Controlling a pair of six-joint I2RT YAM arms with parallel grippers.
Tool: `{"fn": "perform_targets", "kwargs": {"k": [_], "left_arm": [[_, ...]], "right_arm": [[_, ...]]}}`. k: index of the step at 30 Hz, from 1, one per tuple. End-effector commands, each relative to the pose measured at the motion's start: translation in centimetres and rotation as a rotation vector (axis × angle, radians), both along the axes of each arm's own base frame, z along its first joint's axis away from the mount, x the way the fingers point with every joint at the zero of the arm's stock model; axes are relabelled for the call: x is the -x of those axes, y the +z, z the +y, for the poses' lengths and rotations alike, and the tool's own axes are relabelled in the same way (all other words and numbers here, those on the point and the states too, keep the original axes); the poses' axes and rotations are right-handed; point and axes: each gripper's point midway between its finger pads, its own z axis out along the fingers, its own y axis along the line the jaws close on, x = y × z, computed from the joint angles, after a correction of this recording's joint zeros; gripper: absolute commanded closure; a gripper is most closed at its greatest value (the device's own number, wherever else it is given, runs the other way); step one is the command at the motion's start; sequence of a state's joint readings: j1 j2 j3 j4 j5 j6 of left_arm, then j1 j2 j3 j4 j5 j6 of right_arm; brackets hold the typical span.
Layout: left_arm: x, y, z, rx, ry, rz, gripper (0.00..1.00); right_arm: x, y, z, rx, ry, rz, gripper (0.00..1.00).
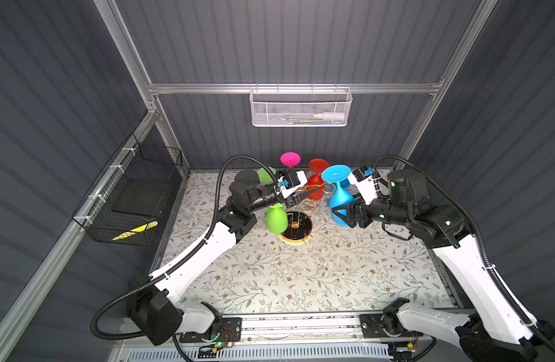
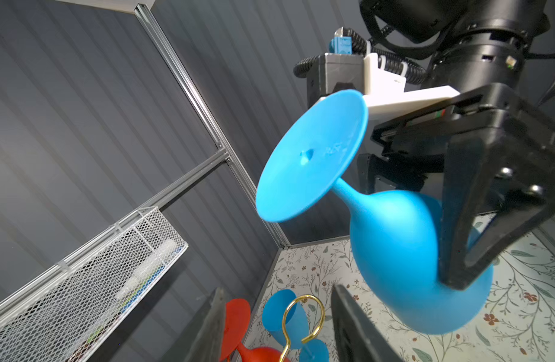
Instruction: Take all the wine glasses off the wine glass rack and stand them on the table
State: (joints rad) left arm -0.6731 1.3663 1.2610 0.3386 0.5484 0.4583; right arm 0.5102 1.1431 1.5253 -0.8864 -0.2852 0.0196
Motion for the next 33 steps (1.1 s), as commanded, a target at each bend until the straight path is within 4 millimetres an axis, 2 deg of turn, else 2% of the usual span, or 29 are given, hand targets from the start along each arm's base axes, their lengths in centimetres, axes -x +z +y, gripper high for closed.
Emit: {"fn": "perform_targets", "kwargs": {"k": [1,8,15,18,21,28,33], "left_arm": [[0.4,2.2,0.2,0.056,0.008,-0.073,0.44],[0.9,2.8,0.0,0.078,-0.006,-0.091,0.44],[1.1,1.8,-0.6,0.06,-0.033,-0.074,0.45],[1.4,2.2,-0.6,0.066,-0.036,-0.073,0.45],[1.6,2.6,-0.6,0.074,-0.041,-0.08,0.49],[1.6,2.0,-1.1,0.053,-0.055,-0.067,0.62],[1.6,1.4,-1.3,0.027,-0.06,-0.06,0.65]], "right_arm": [[0.3,-0.1,0.5,0.001,0.018,0.036,0.39],[0.5,-0.8,1.1,-0.001,0.036,0.077,0.41],[0.5,-1.0,1.5,0.001,0.047,0.087,0.42],[0.5,-1.1,1.7,0.009,0.051,0.098,0.42],[0.4,-1.4,1.8,0.015,0.053,0.11,0.42],[0.4,-1.3,2.2,0.014,0.061,0.116,0.42],[0.4,-1.2,2.5,0.011,0.067,0.118,0.42]]}}
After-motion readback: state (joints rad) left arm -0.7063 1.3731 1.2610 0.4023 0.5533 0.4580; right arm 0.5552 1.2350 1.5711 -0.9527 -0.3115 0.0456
